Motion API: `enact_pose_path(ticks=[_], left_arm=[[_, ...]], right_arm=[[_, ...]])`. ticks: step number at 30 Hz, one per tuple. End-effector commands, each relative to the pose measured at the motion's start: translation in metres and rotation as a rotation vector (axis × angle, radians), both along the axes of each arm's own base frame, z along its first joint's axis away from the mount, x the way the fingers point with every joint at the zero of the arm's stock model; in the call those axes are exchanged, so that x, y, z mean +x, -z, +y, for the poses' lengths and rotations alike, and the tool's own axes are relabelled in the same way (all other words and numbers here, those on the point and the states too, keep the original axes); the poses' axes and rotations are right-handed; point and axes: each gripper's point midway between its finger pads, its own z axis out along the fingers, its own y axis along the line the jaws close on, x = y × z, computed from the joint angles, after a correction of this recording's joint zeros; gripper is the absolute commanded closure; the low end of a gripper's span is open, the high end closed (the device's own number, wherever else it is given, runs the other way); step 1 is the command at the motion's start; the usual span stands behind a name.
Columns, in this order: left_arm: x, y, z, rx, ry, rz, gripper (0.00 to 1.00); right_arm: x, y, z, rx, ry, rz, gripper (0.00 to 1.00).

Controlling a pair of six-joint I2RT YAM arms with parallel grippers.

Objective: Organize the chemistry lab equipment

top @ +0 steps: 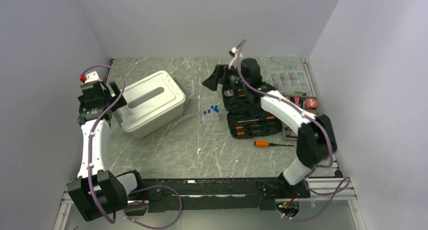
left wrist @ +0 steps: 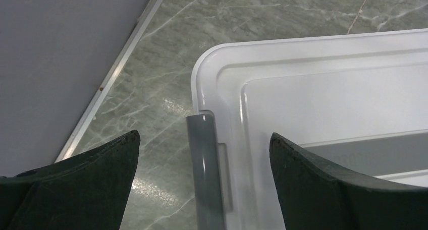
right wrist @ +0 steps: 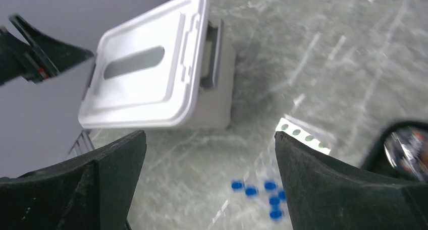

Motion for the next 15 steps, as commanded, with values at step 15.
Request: enact_pose_path(ticks=[15], left_arm=[[0.031, 0.020, -0.004, -0.274, 0.058, -0.114, 0.20]], right_arm=[[0.064, 0.053, 0.161, 0.124, -0.369, 0.149, 0.00]])
